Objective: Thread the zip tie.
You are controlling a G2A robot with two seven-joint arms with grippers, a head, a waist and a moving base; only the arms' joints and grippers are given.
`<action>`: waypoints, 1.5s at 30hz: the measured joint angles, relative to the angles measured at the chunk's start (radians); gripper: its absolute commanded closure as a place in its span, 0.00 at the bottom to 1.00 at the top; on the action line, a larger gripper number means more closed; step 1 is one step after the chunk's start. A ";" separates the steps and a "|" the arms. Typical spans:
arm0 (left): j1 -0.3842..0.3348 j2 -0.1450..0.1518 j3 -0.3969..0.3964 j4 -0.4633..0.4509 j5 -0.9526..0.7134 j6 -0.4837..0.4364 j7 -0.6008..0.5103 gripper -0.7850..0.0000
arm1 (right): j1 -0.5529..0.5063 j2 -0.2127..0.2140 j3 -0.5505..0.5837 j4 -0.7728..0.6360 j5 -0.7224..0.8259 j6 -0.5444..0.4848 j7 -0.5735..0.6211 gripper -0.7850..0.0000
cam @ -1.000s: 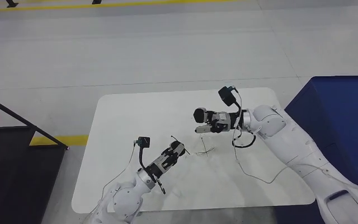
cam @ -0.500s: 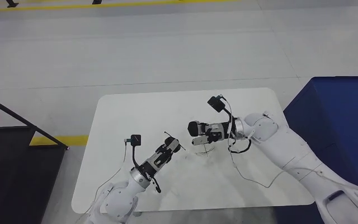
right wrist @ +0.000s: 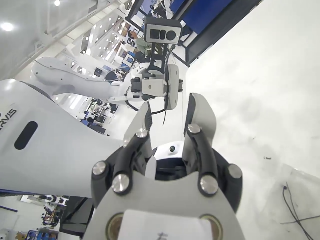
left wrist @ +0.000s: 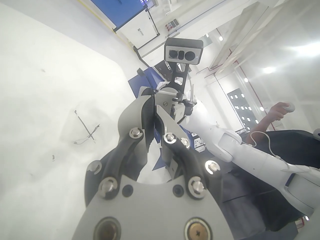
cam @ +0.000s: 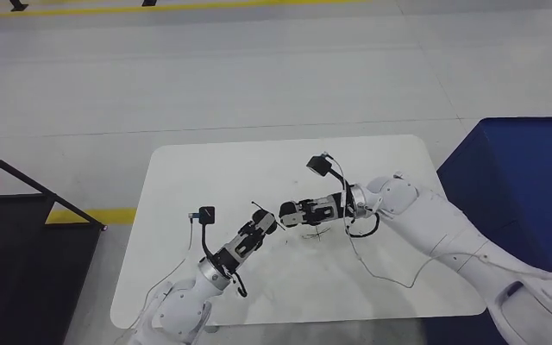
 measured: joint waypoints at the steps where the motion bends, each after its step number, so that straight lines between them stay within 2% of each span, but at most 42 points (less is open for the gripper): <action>1: 0.000 0.000 0.000 -0.001 0.001 0.000 0.001 1.00 | 0.005 -0.001 -0.009 0.001 0.002 -0.002 -0.002 0.70; 11: -0.003 -0.003 0.007 -0.006 0.029 0.014 0.030 1.00 | 0.050 -0.002 -0.091 0.012 0.026 -0.029 -0.029 0.83; 17: -0.001 -0.003 0.009 -0.007 0.036 0.016 0.037 1.00 | 0.074 0.002 -0.137 0.012 0.033 -0.049 -0.049 0.87; 20: -0.001 -0.004 0.011 -0.007 0.040 0.015 0.038 1.00 | 0.088 0.005 -0.159 0.010 0.037 -0.058 -0.058 1.00; 30: 0.003 -0.005 0.017 -0.011 0.048 0.008 0.042 1.00 | 0.125 0.013 -0.215 0.004 0.054 -0.080 -0.080 1.00; 31: 0.003 -0.005 0.017 -0.011 0.047 0.008 0.042 0.79 | 0.125 0.014 -0.215 0.003 0.054 -0.080 -0.080 1.00; 32: 0.003 -0.005 0.017 -0.011 0.046 0.007 0.041 0.65 | 0.125 0.014 -0.214 0.001 0.054 -0.080 -0.080 1.00; 33: 0.003 -0.005 0.017 -0.011 0.045 0.007 0.041 0.57 | 0.125 0.015 -0.214 0.000 0.055 -0.079 -0.079 1.00; 34: 0.004 -0.005 0.017 -0.010 0.045 0.007 0.042 0.13 | 0.125 0.015 -0.214 -0.001 0.056 -0.079 -0.079 1.00; 35: 0.004 -0.005 0.017 -0.010 0.045 0.008 0.042 0.00 | 0.124 0.015 -0.214 -0.002 0.057 -0.078 -0.078 1.00; 45: 0.006 -0.006 0.011 -0.005 0.057 0.010 0.061 0.00 | 0.124 0.021 -0.214 -0.014 0.092 -0.070 -0.070 1.00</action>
